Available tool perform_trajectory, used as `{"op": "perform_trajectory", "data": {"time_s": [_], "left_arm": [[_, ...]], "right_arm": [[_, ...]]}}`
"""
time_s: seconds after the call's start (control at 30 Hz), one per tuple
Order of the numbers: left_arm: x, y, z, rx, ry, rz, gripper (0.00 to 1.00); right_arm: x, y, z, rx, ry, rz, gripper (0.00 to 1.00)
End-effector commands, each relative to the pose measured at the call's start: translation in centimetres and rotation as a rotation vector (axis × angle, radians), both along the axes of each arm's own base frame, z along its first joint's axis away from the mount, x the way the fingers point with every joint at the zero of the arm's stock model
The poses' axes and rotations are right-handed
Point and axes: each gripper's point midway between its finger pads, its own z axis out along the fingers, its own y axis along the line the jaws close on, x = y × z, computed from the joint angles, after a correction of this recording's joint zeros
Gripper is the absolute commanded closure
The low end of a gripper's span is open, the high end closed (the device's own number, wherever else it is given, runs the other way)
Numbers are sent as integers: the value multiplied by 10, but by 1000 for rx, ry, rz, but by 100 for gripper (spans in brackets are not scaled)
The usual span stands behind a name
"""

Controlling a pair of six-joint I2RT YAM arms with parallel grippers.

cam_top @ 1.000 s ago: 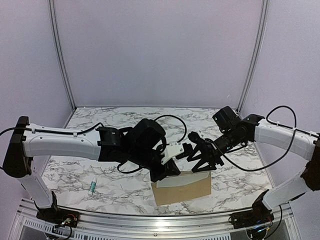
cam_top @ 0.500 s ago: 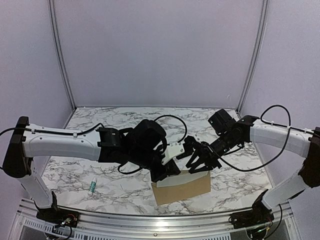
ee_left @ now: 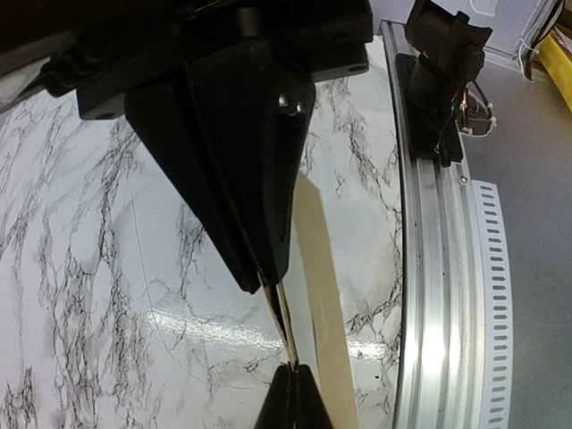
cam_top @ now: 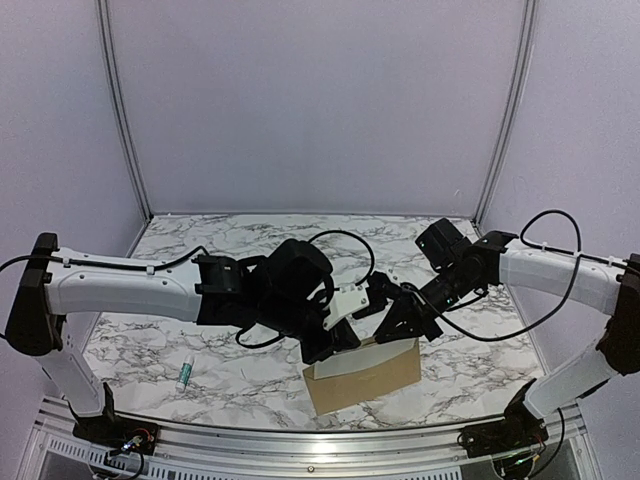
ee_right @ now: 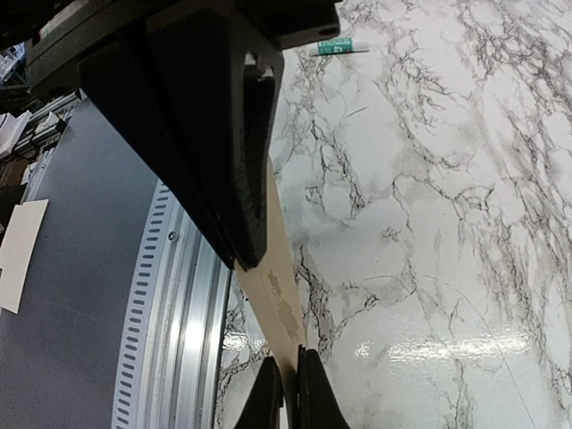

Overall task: Place the letter into the envelope and seal it
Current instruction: Pass from the left arm to the right

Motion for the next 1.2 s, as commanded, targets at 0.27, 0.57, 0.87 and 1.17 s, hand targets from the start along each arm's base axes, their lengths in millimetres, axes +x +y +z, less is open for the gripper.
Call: {"op": "perform_trajectory", "data": {"time_s": [0.27, 0.57, 0.87, 1.17], "left_arm": [[8, -8, 23, -47, -74, 19, 100], [14, 35, 51, -189, -111, 177, 56], [4, 60, 26, -299, -5, 250, 55], [9, 54, 0, -229, 20, 239, 66]], "right_arm": [[-3, 5, 3, 8, -3, 10, 100], [4, -1, 15, 57, -55, -29, 100], [1, -4, 13, 84, -66, -29, 100], [0, -5, 10, 83, -60, -28, 100]]}}
